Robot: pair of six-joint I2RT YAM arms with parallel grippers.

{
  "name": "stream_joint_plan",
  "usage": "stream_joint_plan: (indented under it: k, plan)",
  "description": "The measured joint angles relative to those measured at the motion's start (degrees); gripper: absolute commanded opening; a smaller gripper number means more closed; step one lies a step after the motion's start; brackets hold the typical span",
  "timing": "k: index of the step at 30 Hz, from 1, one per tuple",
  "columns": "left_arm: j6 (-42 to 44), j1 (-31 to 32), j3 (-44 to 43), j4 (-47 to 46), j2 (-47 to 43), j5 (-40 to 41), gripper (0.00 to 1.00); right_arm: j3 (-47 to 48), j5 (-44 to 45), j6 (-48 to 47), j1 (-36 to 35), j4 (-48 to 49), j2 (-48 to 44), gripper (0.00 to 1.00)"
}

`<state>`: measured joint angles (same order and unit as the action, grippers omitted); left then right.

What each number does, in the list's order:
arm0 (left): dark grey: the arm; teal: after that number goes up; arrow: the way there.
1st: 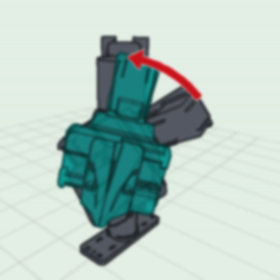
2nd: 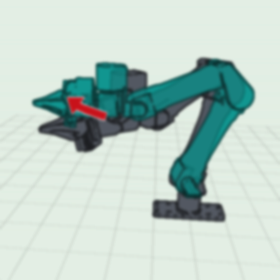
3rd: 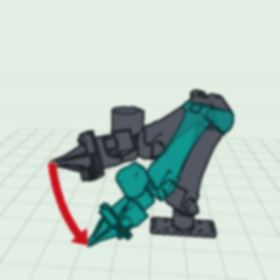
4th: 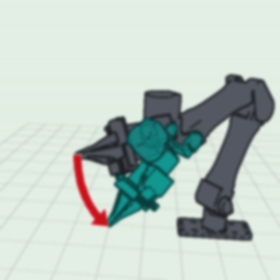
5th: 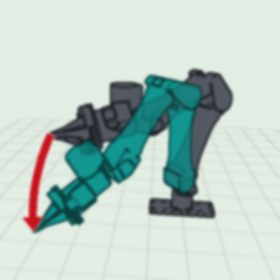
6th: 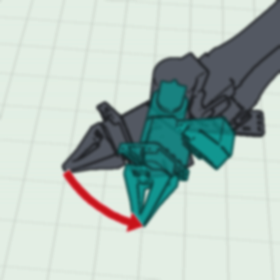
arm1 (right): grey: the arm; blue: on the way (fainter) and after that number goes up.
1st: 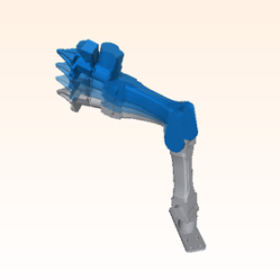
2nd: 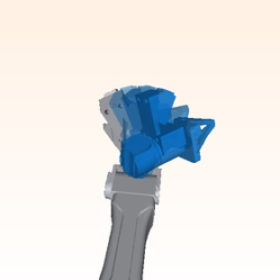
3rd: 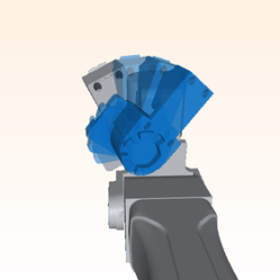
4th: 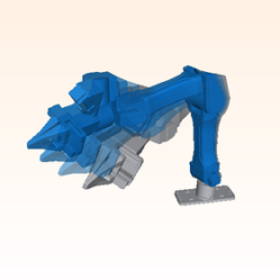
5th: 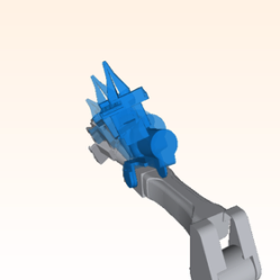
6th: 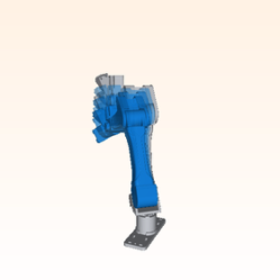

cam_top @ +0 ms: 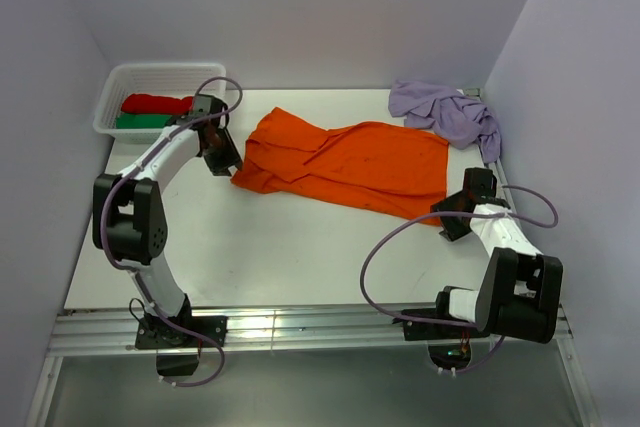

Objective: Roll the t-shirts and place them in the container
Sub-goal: Fold the tshirt

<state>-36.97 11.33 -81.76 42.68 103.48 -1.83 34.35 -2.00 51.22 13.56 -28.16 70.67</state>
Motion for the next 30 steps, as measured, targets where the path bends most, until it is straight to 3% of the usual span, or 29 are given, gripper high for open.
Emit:
stream_joint_plan:
  k: [7, 10, 11, 14, 22, 30]
  plan:
    - [0.4, -1.7, 4.0, -0.7, -2.1, -1.6, 0.4, -0.3, 0.5, 1.7, 0.0, 5.2, 3.1, 0.56]
    - [0.3, -2.4, 6.1, -1.8, -3.0, -2.3, 0.41, -0.3, 0.9, 2.0, 0.1, 6.1, 4.8, 0.39]
    - [0.3, -2.5, 7.0, -2.0, -3.3, -2.6, 0.41, -0.3, 1.2, 2.0, 0.1, 6.4, 5.0, 0.25]
    - [0.1, -2.7, 8.9, -2.9, -3.6, -3.0, 0.43, -0.3, 1.8, 2.4, 0.1, 6.4, 6.0, 0.12]
    - [-1.2, -2.7, 14.3, -9.5, -4.0, -3.7, 0.6, 0.3, 2.6, 1.8, 0.1, 5.7, 6.1, 0.08]
    - [-2.9, -2.7, 17.8, -18.1, -5.3, -3.8, 0.6, 0.5, 2.4, 1.2, 0.1, 5.1, 6.1, 0.07]
